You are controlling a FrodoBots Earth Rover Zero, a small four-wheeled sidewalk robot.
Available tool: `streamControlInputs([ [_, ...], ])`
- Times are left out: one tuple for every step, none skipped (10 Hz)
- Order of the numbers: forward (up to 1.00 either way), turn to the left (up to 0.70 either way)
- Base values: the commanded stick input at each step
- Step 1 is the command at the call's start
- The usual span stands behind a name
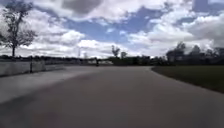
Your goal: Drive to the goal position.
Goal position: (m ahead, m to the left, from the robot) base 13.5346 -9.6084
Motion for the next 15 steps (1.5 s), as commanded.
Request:
streamControlInputs([
  [1.00,-0.12],
  [1.00,-0.12],
  [1.00,-0.12],
  [1.00,-0.12],
  [1.00,-0.12],
  [1.00,-0.12],
  [1.00,-0.12],
  [1.00,-0.12],
  [1.00,-0.12],
  [1.00,-0.12],
  [1.00,-0.12],
  [1.00,-0.12],
  [1.00,-0.12],
  [1.00,-0.12],
  [1.00,-0.12],
])
